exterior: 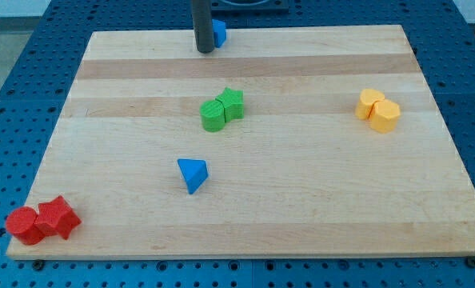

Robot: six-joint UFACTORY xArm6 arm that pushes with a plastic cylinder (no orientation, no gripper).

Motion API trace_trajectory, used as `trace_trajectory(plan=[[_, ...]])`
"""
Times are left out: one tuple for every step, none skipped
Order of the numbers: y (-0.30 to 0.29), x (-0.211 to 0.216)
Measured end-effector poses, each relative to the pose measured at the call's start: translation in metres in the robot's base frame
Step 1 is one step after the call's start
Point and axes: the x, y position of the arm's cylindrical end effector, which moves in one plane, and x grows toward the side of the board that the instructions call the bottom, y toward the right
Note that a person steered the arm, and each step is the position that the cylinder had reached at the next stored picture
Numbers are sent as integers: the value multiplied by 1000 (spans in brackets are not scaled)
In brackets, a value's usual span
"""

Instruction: Move the triangle in between the green blocks and red blocks

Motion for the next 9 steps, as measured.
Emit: trace_trajectory(plan=[[-46,46],[-92,120],[-108,194],[-96,222],[-47,221],[26,221],[89,243],[100,282],[62,297]])
